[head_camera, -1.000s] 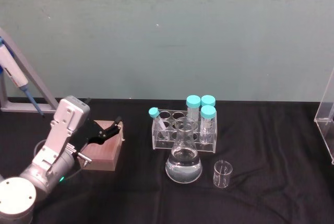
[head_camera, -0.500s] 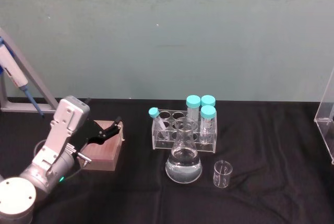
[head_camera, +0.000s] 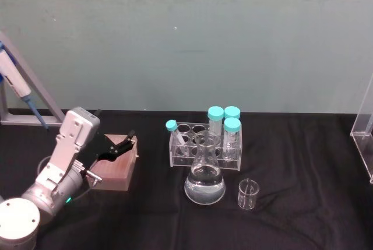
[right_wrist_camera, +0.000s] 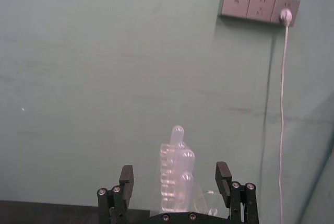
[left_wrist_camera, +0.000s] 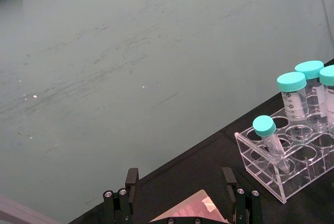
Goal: Place the experimental apparatus aside using one hand.
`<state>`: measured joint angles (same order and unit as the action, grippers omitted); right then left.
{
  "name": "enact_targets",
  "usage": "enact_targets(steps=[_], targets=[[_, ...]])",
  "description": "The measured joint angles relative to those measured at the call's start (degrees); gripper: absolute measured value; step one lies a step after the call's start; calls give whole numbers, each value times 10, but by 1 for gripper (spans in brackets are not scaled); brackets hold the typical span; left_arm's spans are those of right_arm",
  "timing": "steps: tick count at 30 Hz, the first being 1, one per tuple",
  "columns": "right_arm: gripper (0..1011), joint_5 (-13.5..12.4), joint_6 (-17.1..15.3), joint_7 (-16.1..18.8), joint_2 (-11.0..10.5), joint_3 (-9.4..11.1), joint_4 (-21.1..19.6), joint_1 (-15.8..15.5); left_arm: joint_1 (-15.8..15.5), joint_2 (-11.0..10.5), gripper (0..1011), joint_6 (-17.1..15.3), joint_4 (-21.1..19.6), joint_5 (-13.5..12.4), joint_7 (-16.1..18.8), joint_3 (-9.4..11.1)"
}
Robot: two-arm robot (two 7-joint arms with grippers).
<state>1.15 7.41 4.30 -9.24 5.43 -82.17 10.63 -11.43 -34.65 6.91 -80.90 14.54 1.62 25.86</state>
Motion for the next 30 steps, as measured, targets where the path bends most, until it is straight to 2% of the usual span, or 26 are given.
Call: enact_targets(steps=[8, 16, 24, 30], targets=[[1003, 14, 24, 2, 2, -9, -22, -11, 0, 0, 1000, 0, 0, 0, 0, 0], [1003, 18, 46, 24, -2, -26, -38, -18, 0, 0, 1000, 0, 0, 0, 0, 0], [1003, 2, 68, 66, -18, -56, -43, -19, 0, 0, 1000, 0, 0, 0, 0, 0], [1003, -17, 69, 91, -26, -72, -43, -17, 0, 0, 1000, 0, 0, 0, 0, 0]])
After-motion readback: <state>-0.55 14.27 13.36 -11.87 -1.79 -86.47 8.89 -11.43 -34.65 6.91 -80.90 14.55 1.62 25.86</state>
